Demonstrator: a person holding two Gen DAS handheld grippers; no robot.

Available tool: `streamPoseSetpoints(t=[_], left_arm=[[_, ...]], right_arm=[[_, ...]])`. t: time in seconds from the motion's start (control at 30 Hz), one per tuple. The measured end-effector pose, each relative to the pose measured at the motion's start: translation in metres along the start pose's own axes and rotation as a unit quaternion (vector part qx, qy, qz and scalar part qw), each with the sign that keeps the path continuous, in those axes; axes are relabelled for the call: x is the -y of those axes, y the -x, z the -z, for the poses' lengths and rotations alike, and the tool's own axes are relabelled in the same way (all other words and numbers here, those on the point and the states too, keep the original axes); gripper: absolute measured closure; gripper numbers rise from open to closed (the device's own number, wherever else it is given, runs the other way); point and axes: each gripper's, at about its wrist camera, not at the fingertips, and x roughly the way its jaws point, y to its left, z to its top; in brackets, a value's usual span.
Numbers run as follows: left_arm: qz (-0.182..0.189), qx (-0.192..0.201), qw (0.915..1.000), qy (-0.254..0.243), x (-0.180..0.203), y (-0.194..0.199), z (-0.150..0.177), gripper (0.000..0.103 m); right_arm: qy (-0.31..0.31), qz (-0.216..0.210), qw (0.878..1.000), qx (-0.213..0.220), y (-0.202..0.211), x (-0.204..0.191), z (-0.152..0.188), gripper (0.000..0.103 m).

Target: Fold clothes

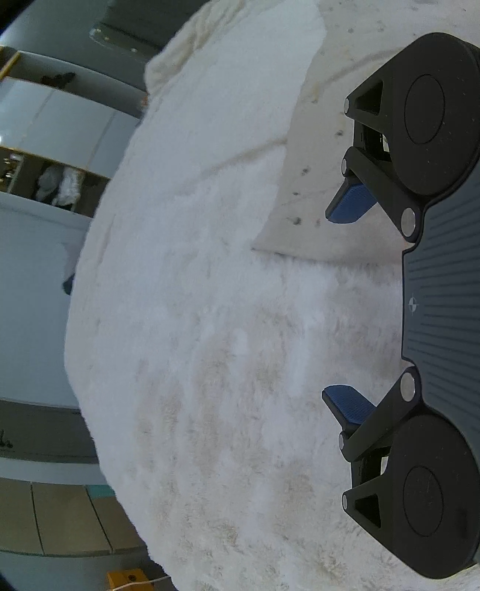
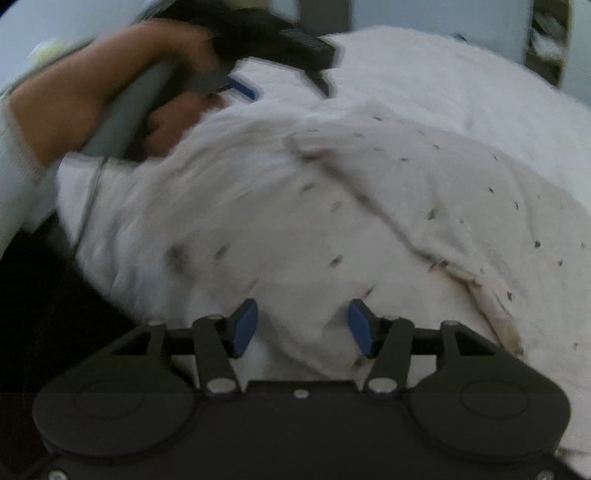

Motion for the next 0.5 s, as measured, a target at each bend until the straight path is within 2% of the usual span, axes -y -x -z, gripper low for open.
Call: streamPoseSetpoints(t=[0.1,0.2,0.3,0.4,0.47,0.5], left_arm=[[0.017,-0.002,0.9998,0.014,0.001,0.0,-0.001,0.01],[0.029,-0.008,0.9992,0.025,0.0,-0.003,-0.001,0.01],[0.063,-0.018,0.9956,0.067,-0.011,-0.006,-0.004,0.01],[0.123,-0.034,0.985,0.116,-0.027,-0.018,-0.012,0.008],[0.181,-0.069,0.9706,0.143,-0.041,-0.041,-0.021,0.007],[0.183,-0.081,0.9699,0.138,-0.042,-0.046,-0.023,0.009]], right_arm=[[0.092,0.042,0.994,0.035,0.01,-0.027,0.002,0.032],[0.172,0.082,0.98,0.056,0.004,-0.048,-0.001,0.031],[0.258,0.131,0.956,0.057,-0.016,-0.07,0.002,0.031],[0.306,0.171,0.935,0.059,-0.029,-0.085,0.006,0.031],[0.331,0.219,0.915,0.07,-0.039,-0.097,0.013,0.031],[0.334,0.237,0.909,0.072,-0.043,-0.1,0.016,0.031]])
